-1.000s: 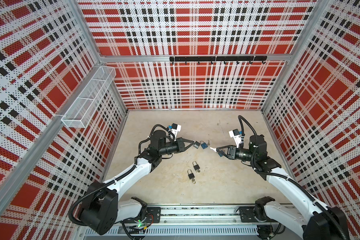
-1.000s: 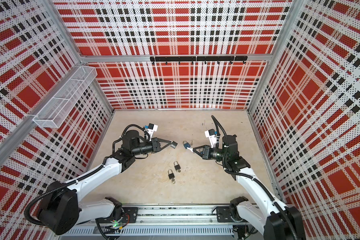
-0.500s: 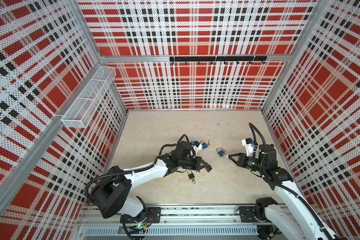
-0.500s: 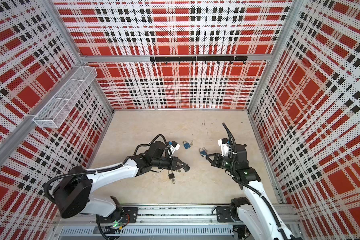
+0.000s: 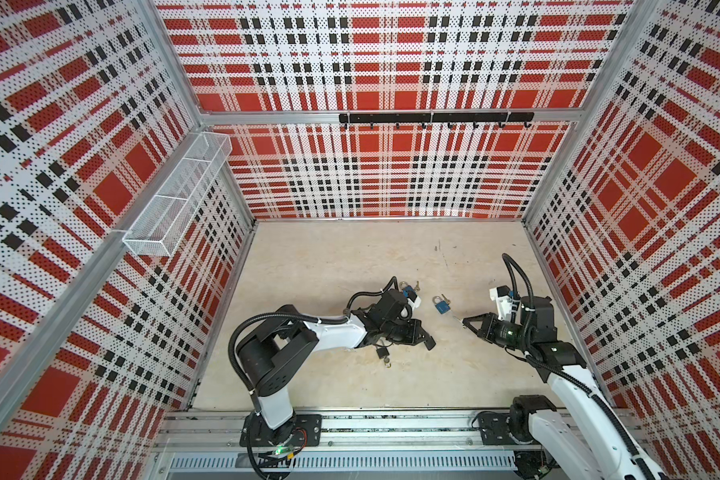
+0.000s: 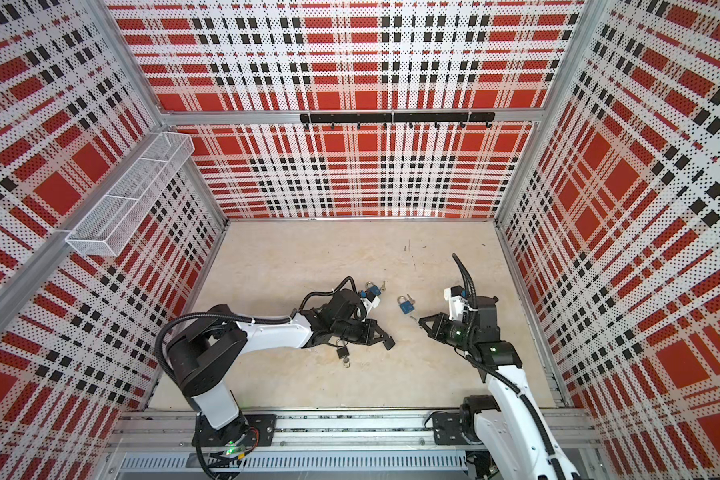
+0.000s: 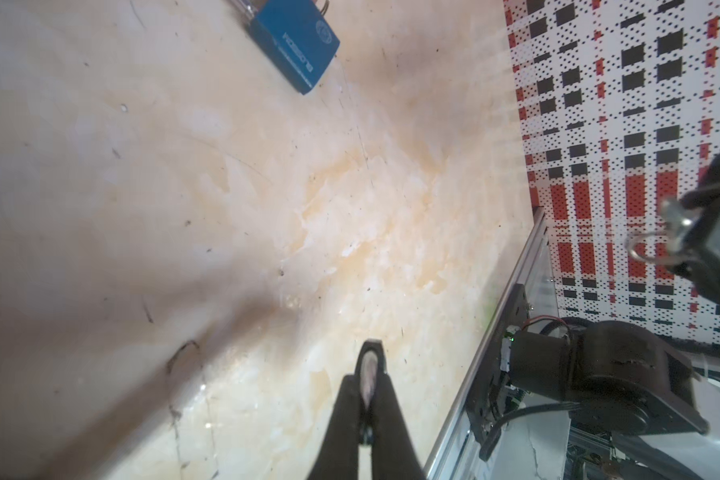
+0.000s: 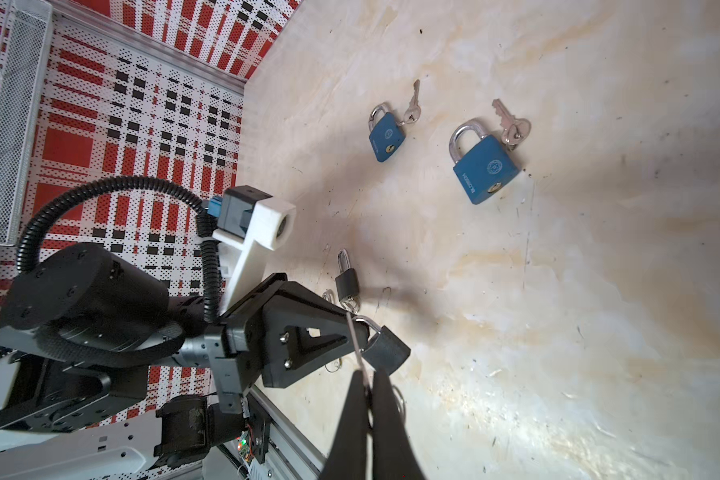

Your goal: Lock with the key

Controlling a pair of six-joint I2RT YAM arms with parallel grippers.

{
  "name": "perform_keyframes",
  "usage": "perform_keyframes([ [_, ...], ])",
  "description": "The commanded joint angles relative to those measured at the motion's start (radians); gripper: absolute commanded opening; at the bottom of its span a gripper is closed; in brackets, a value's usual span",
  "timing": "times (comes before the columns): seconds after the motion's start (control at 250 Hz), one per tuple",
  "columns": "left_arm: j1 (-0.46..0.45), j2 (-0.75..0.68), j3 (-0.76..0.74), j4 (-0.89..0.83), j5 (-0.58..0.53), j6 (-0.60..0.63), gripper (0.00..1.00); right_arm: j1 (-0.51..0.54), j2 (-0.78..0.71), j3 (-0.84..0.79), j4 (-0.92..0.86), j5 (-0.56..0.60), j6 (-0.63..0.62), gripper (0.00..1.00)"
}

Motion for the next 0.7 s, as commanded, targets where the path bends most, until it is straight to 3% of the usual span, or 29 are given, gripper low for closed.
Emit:
perform_keyframes([
  [0.0, -0.008, 0.038, 0.041, 0.094, -0.008, -0.034, 0.00, -0.005, 0.021, 0.017, 0.030, -0.011, -0.026, 0.00],
  [0.372, -0.012, 0.096, 0.058, 0.110, -0.007, -0.052, 0.00, 0.000, 0.084, -0.022, 0.166, -0.100, -0.013, 0.00],
  [0.5, -0.014, 0.092, 0.055, 0.109, -0.019, -0.055, 0.23, 0.023, 0.100, -0.045, 0.188, -0.071, -0.013, 0.00],
  [0.604, -0.013, 0.081, 0.050, 0.104, -0.036, -0.056, 0.32, 0.050, 0.102, -0.060, 0.196, -0.030, -0.013, 0.00],
  [0.696, -0.014, 0.074, 0.051, 0.091, -0.050, -0.051, 0.33, 0.072, 0.107, -0.079, 0.224, -0.005, -0.001, 0.00],
])
